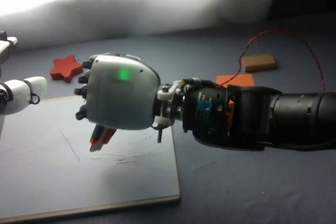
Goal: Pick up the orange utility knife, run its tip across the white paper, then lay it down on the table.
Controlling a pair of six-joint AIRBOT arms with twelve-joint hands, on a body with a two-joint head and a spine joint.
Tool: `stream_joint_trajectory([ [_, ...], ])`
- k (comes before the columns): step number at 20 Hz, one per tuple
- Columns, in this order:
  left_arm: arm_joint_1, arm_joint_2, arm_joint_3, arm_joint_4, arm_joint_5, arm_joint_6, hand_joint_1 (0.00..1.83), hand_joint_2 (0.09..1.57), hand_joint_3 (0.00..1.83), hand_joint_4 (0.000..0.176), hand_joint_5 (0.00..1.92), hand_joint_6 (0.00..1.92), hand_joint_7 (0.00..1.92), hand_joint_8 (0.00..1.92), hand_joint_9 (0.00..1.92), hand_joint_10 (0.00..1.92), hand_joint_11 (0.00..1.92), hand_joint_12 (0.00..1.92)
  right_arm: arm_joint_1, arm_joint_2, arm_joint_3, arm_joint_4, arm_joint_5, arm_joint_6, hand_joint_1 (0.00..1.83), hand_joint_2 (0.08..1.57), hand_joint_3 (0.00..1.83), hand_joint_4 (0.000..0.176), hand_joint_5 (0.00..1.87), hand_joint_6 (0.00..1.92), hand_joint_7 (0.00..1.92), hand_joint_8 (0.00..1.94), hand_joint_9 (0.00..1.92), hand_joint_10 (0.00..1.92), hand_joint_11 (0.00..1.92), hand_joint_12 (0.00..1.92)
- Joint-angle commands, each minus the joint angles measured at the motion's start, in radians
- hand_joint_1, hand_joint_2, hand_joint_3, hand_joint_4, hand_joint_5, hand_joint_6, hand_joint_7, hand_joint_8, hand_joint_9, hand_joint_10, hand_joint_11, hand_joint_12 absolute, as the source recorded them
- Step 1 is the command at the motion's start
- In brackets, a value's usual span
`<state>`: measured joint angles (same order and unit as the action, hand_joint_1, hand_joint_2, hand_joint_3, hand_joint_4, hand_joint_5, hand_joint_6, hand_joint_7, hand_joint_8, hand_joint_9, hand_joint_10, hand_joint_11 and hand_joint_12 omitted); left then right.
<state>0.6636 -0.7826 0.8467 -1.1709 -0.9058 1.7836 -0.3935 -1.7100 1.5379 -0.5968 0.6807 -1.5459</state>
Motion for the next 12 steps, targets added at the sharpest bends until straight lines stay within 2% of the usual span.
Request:
stream_joint_trajectory([
  [1,-0.008,0.005,0.006,0.047,-0.090,0.007,0.06,1.32,0.00,0.000,0.08,0.01,0.15,0.00,0.17,0.00,0.00,0.71,0.009,-0.001,0.002,0.009,0.136,-0.011,1.58,1.21,0.10,0.176,1.40,1.92,1.56,1.94,1.66,1.92,1.71,1.92],
  [5,-0.008,0.003,0.013,0.047,-0.085,0.011,0.07,1.32,0.00,0.000,0.09,0.01,0.17,0.00,0.19,0.01,0.00,0.78,0.008,-0.022,0.019,-0.060,0.156,-0.010,1.59,1.21,0.10,0.176,1.42,1.92,1.57,1.94,1.67,1.92,1.73,1.92],
  [6,-0.008,0.002,0.015,0.047,-0.085,0.011,0.02,1.33,0.00,0.000,0.07,0.00,0.17,0.00,0.18,0.00,0.00,0.73,0.005,-0.026,0.022,-0.072,0.162,-0.010,1.59,1.20,0.09,0.176,1.43,1.92,1.58,1.94,1.68,1.92,1.74,1.92],
  [12,-0.004,0.000,0.022,0.047,-0.085,0.012,0.01,1.33,0.00,0.000,0.05,0.00,0.14,0.00,0.16,0.00,0.00,0.67,-0.035,-0.033,0.023,-0.076,0.187,-0.042,1.59,1.21,0.10,0.176,1.40,1.92,1.56,1.94,1.66,1.92,1.71,1.92],
])
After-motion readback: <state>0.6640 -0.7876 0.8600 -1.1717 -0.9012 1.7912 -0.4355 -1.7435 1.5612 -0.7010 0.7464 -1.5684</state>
